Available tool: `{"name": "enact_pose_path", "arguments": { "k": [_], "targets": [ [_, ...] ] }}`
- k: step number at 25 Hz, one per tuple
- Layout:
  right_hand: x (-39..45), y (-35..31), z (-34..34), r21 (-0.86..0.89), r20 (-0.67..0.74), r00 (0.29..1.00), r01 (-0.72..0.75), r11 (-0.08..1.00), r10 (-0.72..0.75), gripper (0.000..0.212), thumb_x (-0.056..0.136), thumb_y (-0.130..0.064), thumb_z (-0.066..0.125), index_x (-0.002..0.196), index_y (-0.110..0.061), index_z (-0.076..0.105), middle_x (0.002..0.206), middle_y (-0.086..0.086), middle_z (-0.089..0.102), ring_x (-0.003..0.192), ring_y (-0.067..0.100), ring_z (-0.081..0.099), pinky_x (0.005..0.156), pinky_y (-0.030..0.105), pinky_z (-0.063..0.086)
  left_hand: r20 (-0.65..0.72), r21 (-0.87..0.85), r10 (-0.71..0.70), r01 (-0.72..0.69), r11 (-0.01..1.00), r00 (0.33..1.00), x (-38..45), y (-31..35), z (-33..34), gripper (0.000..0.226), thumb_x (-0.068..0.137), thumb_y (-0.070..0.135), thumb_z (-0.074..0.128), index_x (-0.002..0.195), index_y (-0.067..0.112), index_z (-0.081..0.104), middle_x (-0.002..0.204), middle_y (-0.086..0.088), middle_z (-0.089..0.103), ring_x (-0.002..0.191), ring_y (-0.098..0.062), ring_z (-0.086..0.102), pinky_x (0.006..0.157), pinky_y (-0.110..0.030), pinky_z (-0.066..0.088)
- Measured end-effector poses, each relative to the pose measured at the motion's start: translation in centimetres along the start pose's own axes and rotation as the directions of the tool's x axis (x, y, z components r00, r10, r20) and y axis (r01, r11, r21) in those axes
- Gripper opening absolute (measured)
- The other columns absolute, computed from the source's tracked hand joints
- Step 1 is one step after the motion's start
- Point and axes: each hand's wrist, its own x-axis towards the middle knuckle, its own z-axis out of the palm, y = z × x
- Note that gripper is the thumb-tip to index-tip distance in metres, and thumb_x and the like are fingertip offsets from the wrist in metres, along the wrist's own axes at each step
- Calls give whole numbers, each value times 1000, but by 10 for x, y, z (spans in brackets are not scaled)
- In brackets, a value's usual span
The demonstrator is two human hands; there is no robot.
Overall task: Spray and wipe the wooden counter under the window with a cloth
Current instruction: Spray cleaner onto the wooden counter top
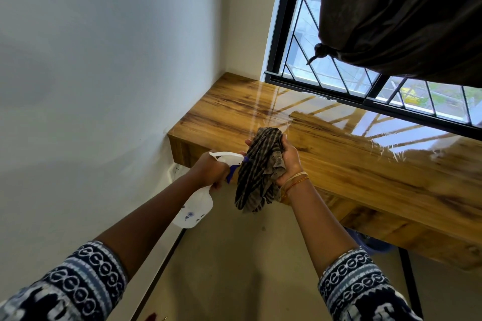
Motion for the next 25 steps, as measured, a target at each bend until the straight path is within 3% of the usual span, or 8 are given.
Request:
{"name": "enact_pose_path", "arguments": {
  "k": [2, 5, 12, 17, 20, 22, 25],
  "targets": [
    [-1, -2, -1, -7, 8, 1000, -3, 1000, 3, 72, 93, -69, 24, 137, -19, 51, 135, 19, 57, 111, 47, 59, 99, 65, 38, -3, 22, 36, -36, 999, 999, -1, 4, 3, 8, 86, -1, 51, 92, 3, 54, 62, -14, 57, 36, -13, 49, 37, -24, 39],
    [0, -7, -4, -15, 28, 1000, 7, 1000, -7, 69, 94, -68, 24, 133, -20, 55, 130, 19, 60, 107, 48, 61, 90, 69, 42, 17, 9, 70, -70, 997, 997, 2, 6, 4, 10, 83, -2, 51, 81, 4, 57, 63, -15, 58, 35, -13, 47, 38, -24, 38],
    [4, -29, -14, -72, 46, 998, -37, 997, 41, 70, 95, -67, 24, 129, -15, 56, 129, 20, 61, 109, 48, 60, 99, 64, 39, -37, -5, 49, -49, 999, 998, 13, 12, 15, 13, 85, -2, 49, 75, 5, 53, 56, -16, 53, 35, -18, 46, 40, -26, 39],
    [10, -47, -21, -86, 70, 997, -23, 996, 29, 67, 97, -62, 24, 131, -13, 54, 120, 24, 65, 100, 42, 67, 80, 58, 55, -101, -59, 45, -51, 997, 994, 26, 24, 25, 19, 79, -3, 49, 62, 7, 51, 48, -13, 51, 34, -21, 45, 40, -26, 38],
    [17, -56, -27, -66, 89, 994, -59, 996, 64, 68, 96, -64, 26, 130, -12, 54, 124, 24, 62, 103, 46, 64, 85, 63, 50, -111, -195, 42, -63, 979, 993, 36, 26, 26, 5, 64, 9, 51, 68, 6, 52, 52, -16, 53, 39, -28, 49, 44, -29, 42],
    [25, -62, -33, -69, 104, 989, -96, 993, 102, 72, 95, -66, 26, 131, -10, 52, 129, 23, 60, 108, 50, 60, 88, 68, 42, -118, -253, 30, -60, 966, 993, 47, 26, 25, 20, 59, 9, 50, 75, 1, 56, 64, -23, 56, 45, -30, 50, 45, -30, 44],
    [44, -78, -29, -83, 111, 984, -130, 988, 139, 76, 96, -64, 25, 131, -2, 49, 130, 26, 58, 108, 52, 60, 85, 69, 44, -132, -311, 36, -76, 948, 991, 75, 32, 13, 33, 58, 9, 50, 89, -2, 58, 72, -27, 56, 51, -30, 49, 48, -31, 45]
  ]
}}
